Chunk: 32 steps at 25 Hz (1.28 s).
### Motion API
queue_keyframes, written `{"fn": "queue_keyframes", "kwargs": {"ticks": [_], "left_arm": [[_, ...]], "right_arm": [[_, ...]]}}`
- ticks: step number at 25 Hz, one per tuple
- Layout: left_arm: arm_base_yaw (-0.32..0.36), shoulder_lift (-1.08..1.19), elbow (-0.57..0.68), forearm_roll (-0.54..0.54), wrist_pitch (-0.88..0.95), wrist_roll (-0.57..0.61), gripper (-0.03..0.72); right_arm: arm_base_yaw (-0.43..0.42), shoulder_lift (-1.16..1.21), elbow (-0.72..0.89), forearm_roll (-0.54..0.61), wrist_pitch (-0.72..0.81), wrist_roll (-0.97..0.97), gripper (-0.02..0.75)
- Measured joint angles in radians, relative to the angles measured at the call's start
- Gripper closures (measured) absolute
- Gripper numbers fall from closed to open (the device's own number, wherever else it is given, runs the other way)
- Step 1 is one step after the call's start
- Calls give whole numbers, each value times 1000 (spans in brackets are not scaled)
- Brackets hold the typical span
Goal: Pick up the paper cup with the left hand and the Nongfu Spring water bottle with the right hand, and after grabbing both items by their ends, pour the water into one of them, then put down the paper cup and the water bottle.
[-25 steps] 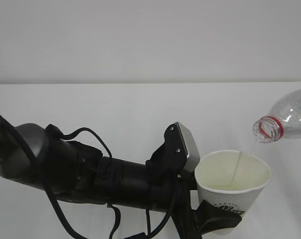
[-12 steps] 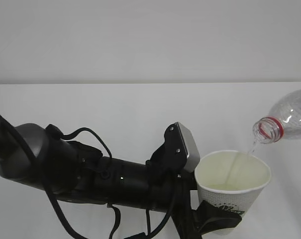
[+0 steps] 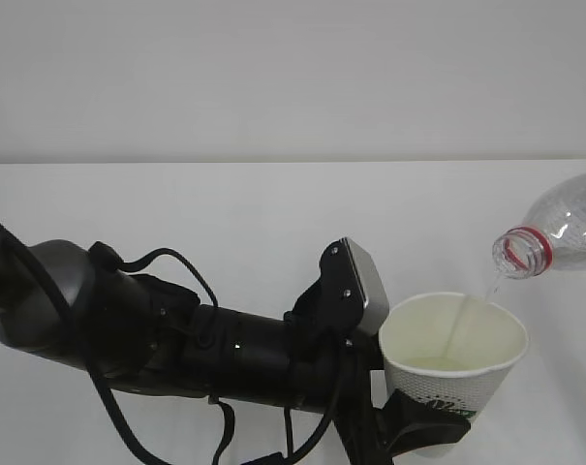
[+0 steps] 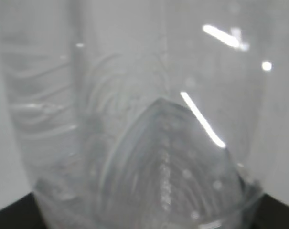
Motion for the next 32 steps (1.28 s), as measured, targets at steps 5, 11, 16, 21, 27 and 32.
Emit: {"fn": "queue_keyframes", "kwargs": {"ticks": [5, 11, 16, 21, 27, 32], "left_arm": [[0, 0, 0, 0, 0, 0, 183], [0, 0, 0, 0, 0, 0, 184], [0, 0, 0, 0, 0, 0, 184], [0, 0, 0, 0, 0, 0, 185], [0, 0, 0, 0, 0, 0, 185], [0, 0, 0, 0, 0, 0, 185]], "right_arm": [[0, 0, 0, 0, 0, 0, 269], [0, 0, 0, 0, 0, -2, 269], [0, 0, 0, 0, 0, -2, 269], [0, 0, 0, 0, 0, -2, 269], [0, 0, 0, 0, 0, -2, 269], [0, 0, 0, 0, 0, -2, 269]]}}
